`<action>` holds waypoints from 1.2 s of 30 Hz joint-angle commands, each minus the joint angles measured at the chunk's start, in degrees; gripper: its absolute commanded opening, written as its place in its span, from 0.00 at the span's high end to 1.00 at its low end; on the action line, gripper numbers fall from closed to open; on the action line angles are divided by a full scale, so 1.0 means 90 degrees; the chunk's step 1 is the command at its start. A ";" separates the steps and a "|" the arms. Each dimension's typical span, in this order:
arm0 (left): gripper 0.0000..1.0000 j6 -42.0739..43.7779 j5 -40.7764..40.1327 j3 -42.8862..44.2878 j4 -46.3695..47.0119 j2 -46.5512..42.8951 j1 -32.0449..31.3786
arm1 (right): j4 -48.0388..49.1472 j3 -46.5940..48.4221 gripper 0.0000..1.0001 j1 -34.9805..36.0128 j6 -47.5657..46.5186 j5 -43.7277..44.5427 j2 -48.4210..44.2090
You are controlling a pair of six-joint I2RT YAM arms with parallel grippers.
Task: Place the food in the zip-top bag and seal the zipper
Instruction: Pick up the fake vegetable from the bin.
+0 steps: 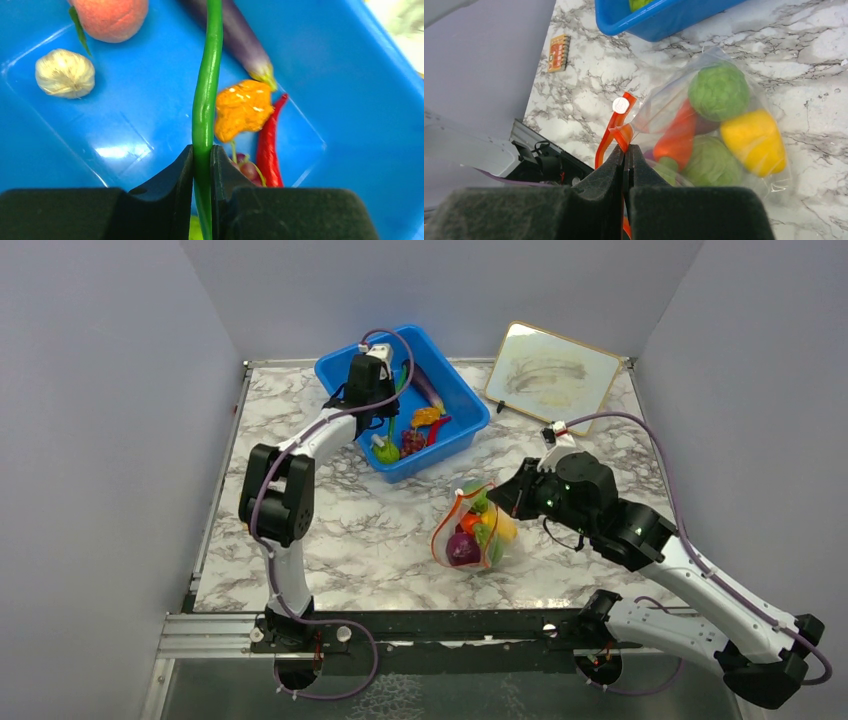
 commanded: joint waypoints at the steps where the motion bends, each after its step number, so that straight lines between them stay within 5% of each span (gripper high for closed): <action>1: 1.00 -0.0241 0.0893 -0.0766 0.1166 -0.1031 0.0035 | 0.0474 -0.0093 0.99 0.0000 0.0196 -0.0115 -0.0066; 24: 1.00 -0.0619 0.4729 -0.4350 0.5376 -0.4905 -0.0614 | 0.1016 -0.0249 0.99 -0.0005 0.1069 -0.0650 0.0085; 31: 1.00 0.0590 0.5896 -0.5139 0.5478 -0.5793 -0.1350 | 0.1099 -0.0238 0.99 -0.0003 0.1183 -0.0697 0.0069; 36: 1.00 0.0670 0.5749 -0.5646 0.5092 -0.6423 -0.1399 | 0.0917 -0.0220 0.99 0.0000 0.0729 -0.0192 -0.0027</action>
